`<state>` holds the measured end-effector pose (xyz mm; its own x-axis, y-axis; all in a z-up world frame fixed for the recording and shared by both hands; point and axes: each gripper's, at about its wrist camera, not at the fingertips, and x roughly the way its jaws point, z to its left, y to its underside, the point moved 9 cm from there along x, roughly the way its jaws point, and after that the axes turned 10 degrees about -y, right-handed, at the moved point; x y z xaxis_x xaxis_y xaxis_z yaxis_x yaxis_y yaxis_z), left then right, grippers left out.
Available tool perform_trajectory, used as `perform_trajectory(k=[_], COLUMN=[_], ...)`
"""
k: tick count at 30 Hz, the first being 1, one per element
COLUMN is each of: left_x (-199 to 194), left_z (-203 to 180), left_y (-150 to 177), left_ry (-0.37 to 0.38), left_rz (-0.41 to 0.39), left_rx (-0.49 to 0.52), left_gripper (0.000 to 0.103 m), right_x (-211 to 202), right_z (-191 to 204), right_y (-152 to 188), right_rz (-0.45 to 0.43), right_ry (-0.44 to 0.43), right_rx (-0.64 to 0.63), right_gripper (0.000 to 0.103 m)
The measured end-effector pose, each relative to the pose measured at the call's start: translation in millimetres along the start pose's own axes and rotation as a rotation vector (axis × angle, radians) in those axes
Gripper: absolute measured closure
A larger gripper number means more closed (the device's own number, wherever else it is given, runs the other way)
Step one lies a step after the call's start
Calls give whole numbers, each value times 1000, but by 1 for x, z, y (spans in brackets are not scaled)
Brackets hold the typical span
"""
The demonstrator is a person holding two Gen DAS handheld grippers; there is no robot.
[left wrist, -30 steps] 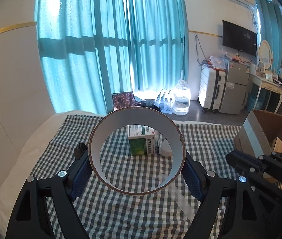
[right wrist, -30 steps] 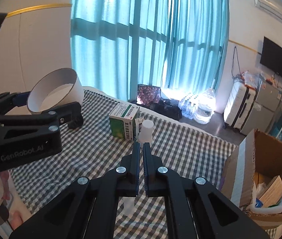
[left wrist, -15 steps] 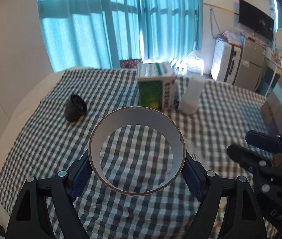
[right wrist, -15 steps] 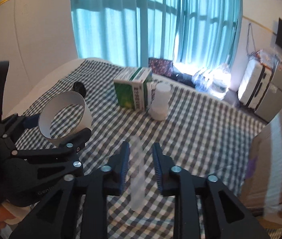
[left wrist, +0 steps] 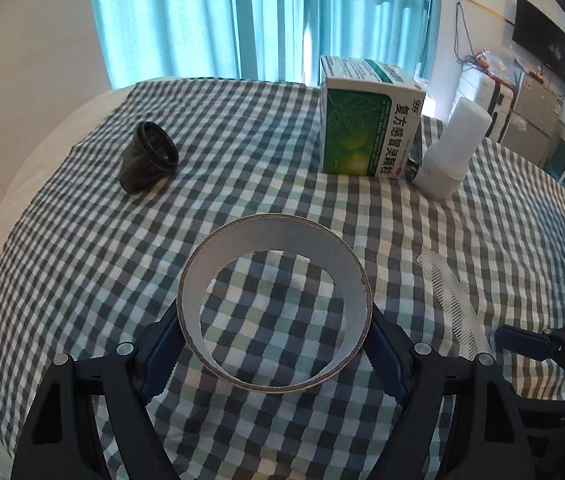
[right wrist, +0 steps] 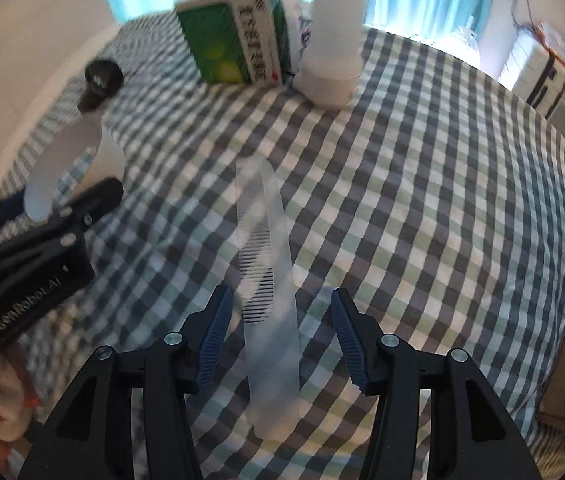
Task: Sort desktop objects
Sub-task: 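Carry the tape roll and comb into the cardboard box and open both tools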
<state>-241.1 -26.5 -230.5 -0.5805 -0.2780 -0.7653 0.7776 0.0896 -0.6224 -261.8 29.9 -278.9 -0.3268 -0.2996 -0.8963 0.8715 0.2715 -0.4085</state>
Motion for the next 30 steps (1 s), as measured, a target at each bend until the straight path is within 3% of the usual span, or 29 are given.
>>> perform_trajectory(k=[8,9,10,15,24,30], left_x=[-12,-15,-19,-46,-114,-211], left_z=[0,1,1,3,-1,-65], left_y=[-3,-4,-4,-10,-26,-62], left_ry=[3,2,4,25,67,238], left_rz=[-18,-24,-32,-84,-142,-269], left_rx=[-3,-3,-4,11,4,88], left_gripper=[20,20,20,20,20,20], right_x=[-1,-2,-4,-22,-122,-230], right_z=[0,0,2,-4,-8,-36], right_y=[9,10,10,19,23,23], right_rz=[-7,-7,-12,-29,-258,-469], right_ry=[29,14,-13,-53,-37,-10], right_rx=[-53,-51,-40,26,42,95], right_gripper=[52,56,77,77,77,77])
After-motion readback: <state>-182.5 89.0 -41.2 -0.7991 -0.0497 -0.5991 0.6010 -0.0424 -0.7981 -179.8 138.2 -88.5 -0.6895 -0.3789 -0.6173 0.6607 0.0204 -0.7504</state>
